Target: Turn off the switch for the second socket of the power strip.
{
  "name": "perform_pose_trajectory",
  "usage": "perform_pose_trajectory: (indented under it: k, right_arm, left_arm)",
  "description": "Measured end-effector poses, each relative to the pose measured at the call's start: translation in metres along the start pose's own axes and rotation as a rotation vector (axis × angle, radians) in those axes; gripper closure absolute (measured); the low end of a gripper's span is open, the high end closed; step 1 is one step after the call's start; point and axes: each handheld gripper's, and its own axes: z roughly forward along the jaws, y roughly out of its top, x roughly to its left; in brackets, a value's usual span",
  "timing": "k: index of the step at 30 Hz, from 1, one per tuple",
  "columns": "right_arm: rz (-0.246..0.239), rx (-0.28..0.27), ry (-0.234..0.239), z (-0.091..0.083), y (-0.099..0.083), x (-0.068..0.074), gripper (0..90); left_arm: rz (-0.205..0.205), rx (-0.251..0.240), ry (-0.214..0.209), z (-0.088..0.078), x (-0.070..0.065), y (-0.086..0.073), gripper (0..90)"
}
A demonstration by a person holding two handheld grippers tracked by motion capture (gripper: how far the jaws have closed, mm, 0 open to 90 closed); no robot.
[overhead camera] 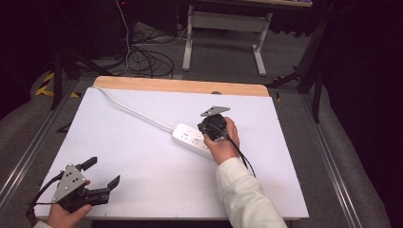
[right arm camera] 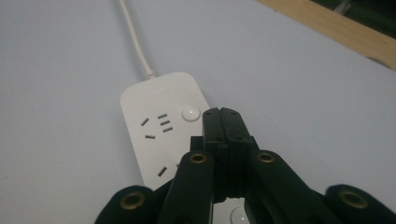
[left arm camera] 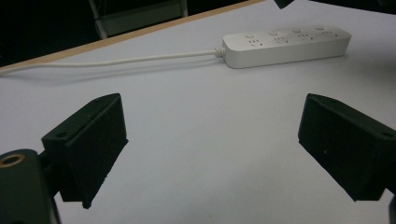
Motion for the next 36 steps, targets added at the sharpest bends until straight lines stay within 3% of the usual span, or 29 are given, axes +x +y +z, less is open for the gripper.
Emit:
perform_pose_trajectory:
  k: [8, 20, 24, 28, 32, 36]
  right_arm:
    - [-0.014, -0.060, 0.028, -0.020, 0.006, 0.001, 90.0]
    - [-0.032, -0.082, 0.042, -0.028, 0.007, 0.003, 90.0]
    - [-0.039, -0.094, 0.056, -0.032, 0.007, 0.003, 72.9]
    - [-0.076, -0.116, 0.039, -0.040, 0.007, 0.005, 47.5]
    - [-0.072, -0.131, 0.051, -0.050, 0.005, 0.005, 35.9]
    - [-0.063, -0.149, 0.078, -0.060, 0.003, 0.005, 30.6]
  left_arm:
    - [-0.003, 0.000, 0.002, 0.001, 0.001, 0.000, 8.6]
    - [-0.005, 0.002, 0.001, 0.001, 0.001, 0.000, 8.6]
    - [-0.006, 0.002, 0.000, 0.001, 0.001, 0.000, 8.6]
    - [-0.006, 0.001, 0.002, 0.001, 0.001, 0.000, 8.6]
    - [-0.005, 0.002, 0.004, 0.001, 0.001, 0.000, 8.6]
    - [0.000, 0.003, 0.007, 0.001, 0.001, 0.000, 8.6]
